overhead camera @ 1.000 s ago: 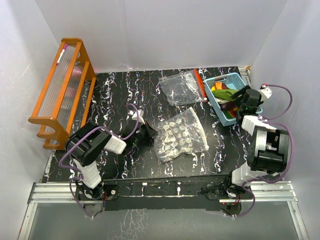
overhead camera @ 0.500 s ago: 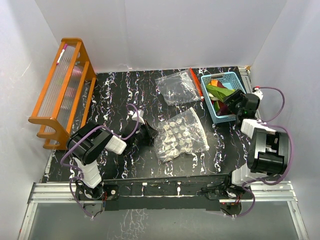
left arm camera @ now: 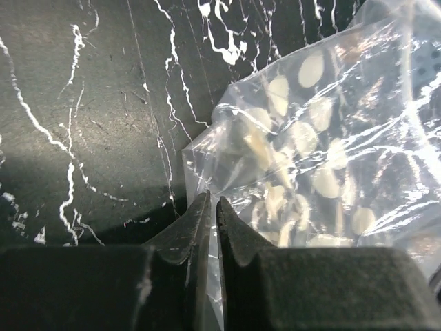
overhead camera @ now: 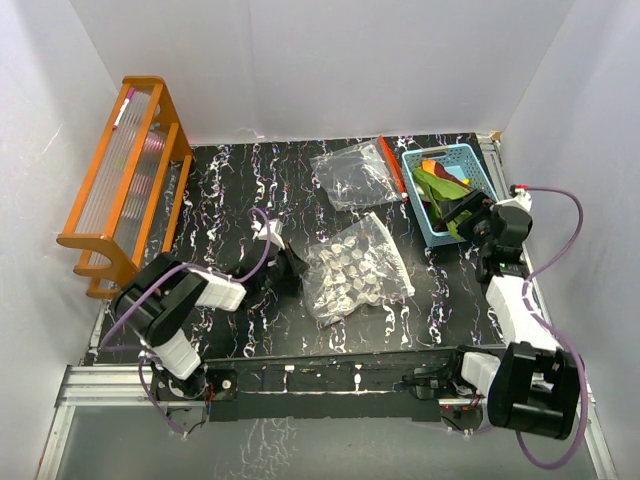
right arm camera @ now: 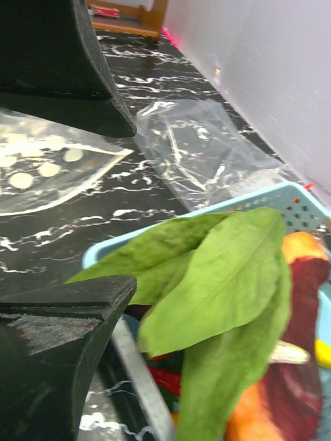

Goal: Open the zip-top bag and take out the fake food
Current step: Place the fake vegetable in the bin, then reset both arms

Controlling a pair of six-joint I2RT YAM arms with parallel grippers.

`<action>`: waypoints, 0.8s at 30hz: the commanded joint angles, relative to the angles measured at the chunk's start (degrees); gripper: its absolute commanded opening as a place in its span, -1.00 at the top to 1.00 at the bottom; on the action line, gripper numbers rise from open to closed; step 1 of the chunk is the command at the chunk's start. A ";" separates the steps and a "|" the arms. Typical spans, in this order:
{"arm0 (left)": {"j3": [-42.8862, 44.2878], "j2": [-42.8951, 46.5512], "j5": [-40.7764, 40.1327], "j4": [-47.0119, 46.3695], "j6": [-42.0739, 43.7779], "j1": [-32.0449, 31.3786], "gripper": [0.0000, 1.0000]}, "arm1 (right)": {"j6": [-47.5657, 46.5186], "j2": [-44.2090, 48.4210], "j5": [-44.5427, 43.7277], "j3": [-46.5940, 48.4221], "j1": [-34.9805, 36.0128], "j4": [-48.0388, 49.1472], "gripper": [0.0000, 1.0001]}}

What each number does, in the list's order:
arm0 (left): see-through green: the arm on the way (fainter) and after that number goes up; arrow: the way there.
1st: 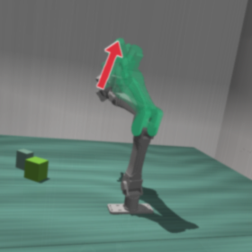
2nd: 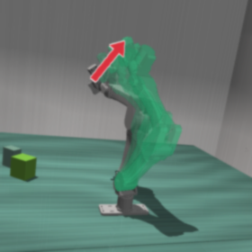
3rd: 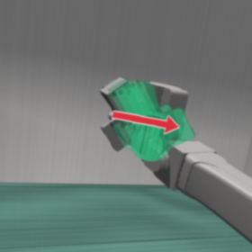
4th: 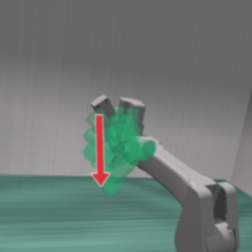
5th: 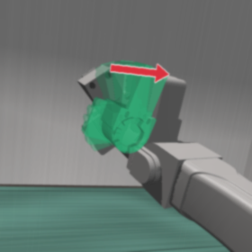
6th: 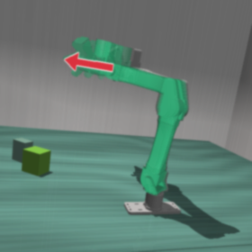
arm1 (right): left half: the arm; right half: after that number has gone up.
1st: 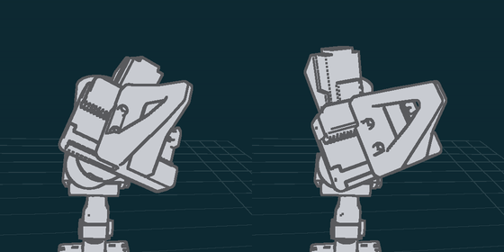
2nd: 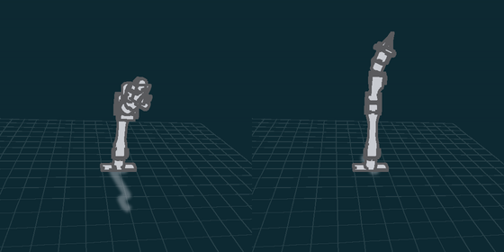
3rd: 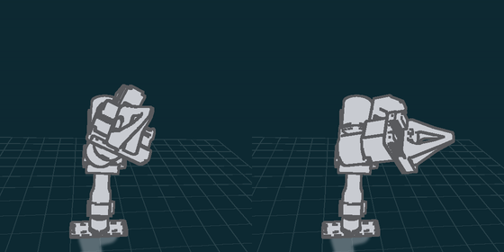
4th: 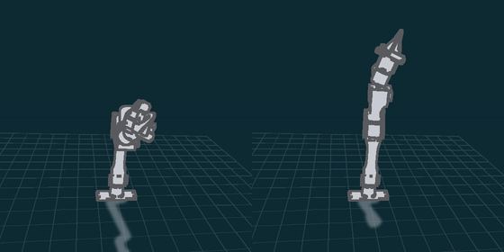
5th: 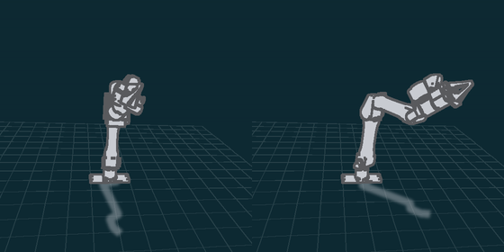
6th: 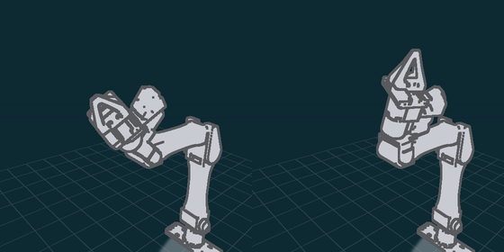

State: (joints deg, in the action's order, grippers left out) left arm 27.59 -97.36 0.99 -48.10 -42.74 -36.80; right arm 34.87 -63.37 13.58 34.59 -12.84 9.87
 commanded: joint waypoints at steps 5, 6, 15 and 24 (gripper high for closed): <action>5.66 15.98 -3.69 16.58 4.28 0.40 -0.05 | 0.57 5.48 6.65 -7.10 0.92 -0.93 -0.67; 6.40 17.39 -3.56 17.47 4.99 0.34 -0.15 | 0.63 5.12 7.40 -7.31 1.13 -0.68 -0.67; 15.00 11.74 0.09 22.46 9.74 -7.21 -0.80 | 0.02 -0.53 5.79 -6.73 10.83 0.10 -0.64; 19.00 0.96 2.42 24.04 6.27 -13.52 -0.72 | -3.43 -0.06 3.69 -2.21 11.87 -5.76 -0.64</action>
State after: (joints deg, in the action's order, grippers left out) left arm 44.51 -93.69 1.98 -26.09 -35.11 -49.67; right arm 34.15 -64.16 18.65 27.44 -0.97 5.74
